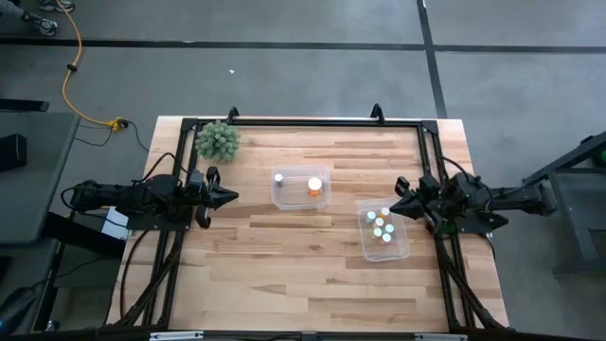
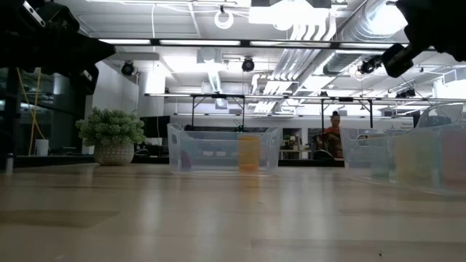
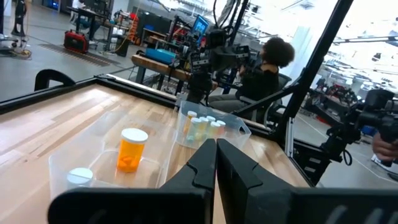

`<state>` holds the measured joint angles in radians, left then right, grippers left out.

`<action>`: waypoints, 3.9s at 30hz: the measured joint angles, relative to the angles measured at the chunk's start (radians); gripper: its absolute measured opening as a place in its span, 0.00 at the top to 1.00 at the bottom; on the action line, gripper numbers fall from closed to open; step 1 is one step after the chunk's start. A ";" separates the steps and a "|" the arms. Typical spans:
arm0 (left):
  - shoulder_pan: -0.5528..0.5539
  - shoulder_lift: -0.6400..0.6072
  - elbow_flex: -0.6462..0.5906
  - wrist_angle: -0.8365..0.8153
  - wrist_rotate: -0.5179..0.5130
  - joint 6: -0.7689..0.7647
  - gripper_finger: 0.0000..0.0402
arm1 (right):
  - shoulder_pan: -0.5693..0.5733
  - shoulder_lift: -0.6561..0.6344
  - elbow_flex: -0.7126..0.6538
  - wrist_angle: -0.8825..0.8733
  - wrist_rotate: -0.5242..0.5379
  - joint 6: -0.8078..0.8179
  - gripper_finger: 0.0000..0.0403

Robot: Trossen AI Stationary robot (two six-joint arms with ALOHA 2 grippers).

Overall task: Pick and place medicine bottles into bin by pill shape (circle, oval)
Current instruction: Return to Home Position

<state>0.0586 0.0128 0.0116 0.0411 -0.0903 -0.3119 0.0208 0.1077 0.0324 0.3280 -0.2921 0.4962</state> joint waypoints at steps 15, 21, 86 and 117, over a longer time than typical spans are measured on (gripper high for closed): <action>0.000 0.000 0.000 0.000 -0.001 0.000 0.99 | 0.000 -0.087 -0.022 -0.302 0.215 -0.217 1.00; 0.000 0.000 0.000 0.000 -0.003 0.000 0.99 | -0.001 -0.087 -0.022 -0.316 0.292 -0.283 1.00; 0.000 0.000 0.000 0.000 -0.001 0.000 0.99 | -0.001 -0.087 -0.021 -0.321 0.292 -0.156 1.00; 0.000 0.000 0.000 0.000 -0.002 0.000 0.99 | 0.000 -0.087 -0.021 -0.321 0.292 -0.156 1.00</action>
<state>0.0582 0.0128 0.0116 0.0414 -0.0921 -0.3119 0.0204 0.0210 0.0114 0.0072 0.0002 0.3397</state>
